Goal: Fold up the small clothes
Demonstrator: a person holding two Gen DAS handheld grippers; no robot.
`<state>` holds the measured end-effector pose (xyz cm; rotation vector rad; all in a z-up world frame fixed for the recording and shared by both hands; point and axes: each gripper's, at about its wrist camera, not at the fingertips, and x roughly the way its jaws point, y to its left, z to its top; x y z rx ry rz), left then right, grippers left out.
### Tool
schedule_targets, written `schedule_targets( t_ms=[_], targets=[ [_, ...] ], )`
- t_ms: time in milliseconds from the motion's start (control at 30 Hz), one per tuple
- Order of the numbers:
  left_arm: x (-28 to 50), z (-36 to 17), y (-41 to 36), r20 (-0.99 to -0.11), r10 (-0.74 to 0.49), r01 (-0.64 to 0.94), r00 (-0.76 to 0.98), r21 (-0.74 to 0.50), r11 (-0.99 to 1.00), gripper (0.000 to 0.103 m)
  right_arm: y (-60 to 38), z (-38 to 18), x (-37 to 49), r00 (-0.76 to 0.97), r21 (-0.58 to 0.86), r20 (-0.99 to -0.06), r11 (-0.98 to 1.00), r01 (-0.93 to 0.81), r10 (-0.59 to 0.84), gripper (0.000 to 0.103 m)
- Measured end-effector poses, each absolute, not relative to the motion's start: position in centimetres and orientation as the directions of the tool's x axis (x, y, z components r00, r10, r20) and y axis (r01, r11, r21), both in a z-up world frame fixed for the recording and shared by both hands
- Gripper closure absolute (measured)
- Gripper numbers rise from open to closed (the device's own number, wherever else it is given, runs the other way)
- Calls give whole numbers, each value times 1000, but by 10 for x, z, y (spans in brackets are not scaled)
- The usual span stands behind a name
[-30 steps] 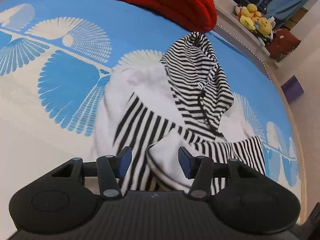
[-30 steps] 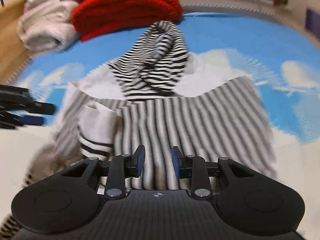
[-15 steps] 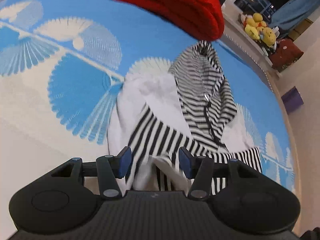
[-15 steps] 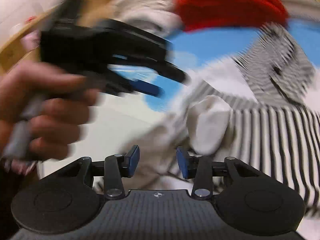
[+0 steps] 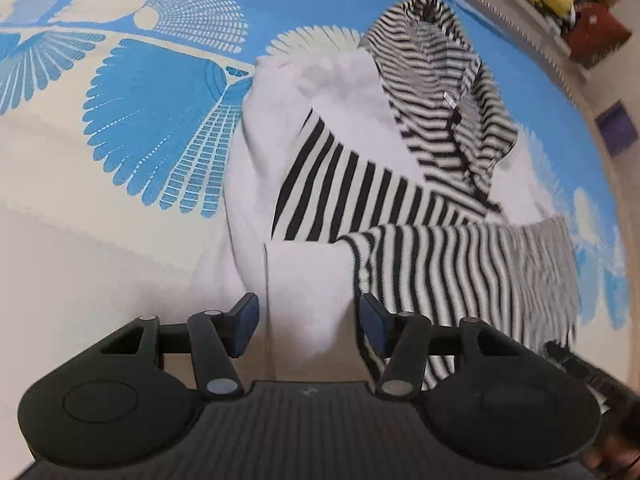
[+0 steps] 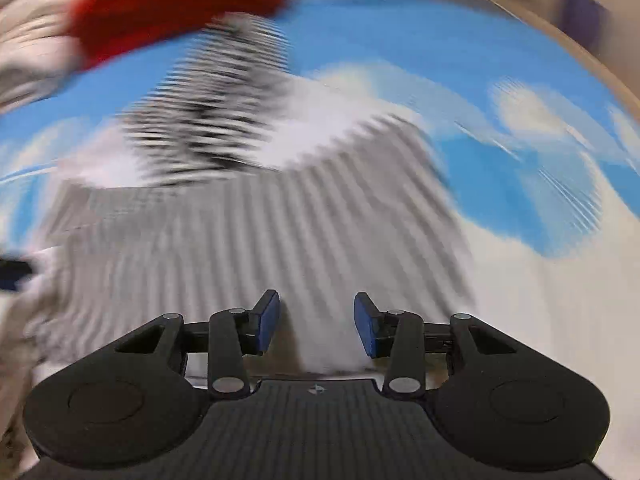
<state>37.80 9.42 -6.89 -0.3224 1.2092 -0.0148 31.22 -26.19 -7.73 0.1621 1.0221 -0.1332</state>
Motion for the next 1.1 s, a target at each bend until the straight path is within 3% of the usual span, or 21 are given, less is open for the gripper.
schedule_targets(
  t_ms=[67,100,133,200,400,467,500,533,600,700,800,833,933,1033,1100],
  targets=[
    [378,-72,87,-922,-149,-131,356,-208,969,60,-277,-84,309,498,115,-867,959,259,-31,60],
    [379,-72,83,-925,-120,-113,360,-171,979,73,-280,-84,309,495,134,-869,954,269,-17,60],
    [378,-70,79,-924,-94,-87,371,-136,987,93,-281,-84,309,492,138,-871,953,270,-13,60],
    [377,-59,73,-900,-67,-41,430,-94,995,96,-278,-83,309,490,126,-871,956,263,-20,60],
    [366,-8,88,-724,14,-130,689,-105,986,97,-276,-70,318,546,150,-838,952,266,-20,60],
    [372,-20,92,-774,5,-140,633,-108,984,94,-275,-68,318,548,134,-836,957,259,-31,60],
    [377,-31,92,-820,-14,-131,573,-109,985,84,-275,-71,321,536,123,-843,958,259,-36,60],
    [378,-36,92,-838,1,-145,545,-93,985,83,-276,-76,322,515,105,-856,958,268,-51,60],
    [375,-33,92,-822,48,-176,567,-64,982,82,-280,-84,323,476,73,-876,953,295,-80,60],
    [374,-26,88,-810,-30,-126,586,-127,984,79,-284,-85,325,462,57,-882,952,301,-93,57],
    [376,-42,79,-853,-127,-65,506,-185,981,77,-288,-87,323,439,-9,-881,935,356,-175,57],
    [378,-51,76,-875,-143,-54,462,-189,980,72,-293,-90,323,436,8,-885,929,370,-166,59],
    [378,-77,67,-934,-94,-33,345,-112,993,70,-293,-84,321,458,15,-871,922,388,-179,59],
    [378,-69,66,-921,-97,-32,377,-118,993,69,-276,-64,318,585,26,-793,951,307,-167,59],
    [380,-67,66,-912,-111,-29,395,-133,991,64,-270,-68,322,576,18,-807,970,244,-130,58]
  ],
)
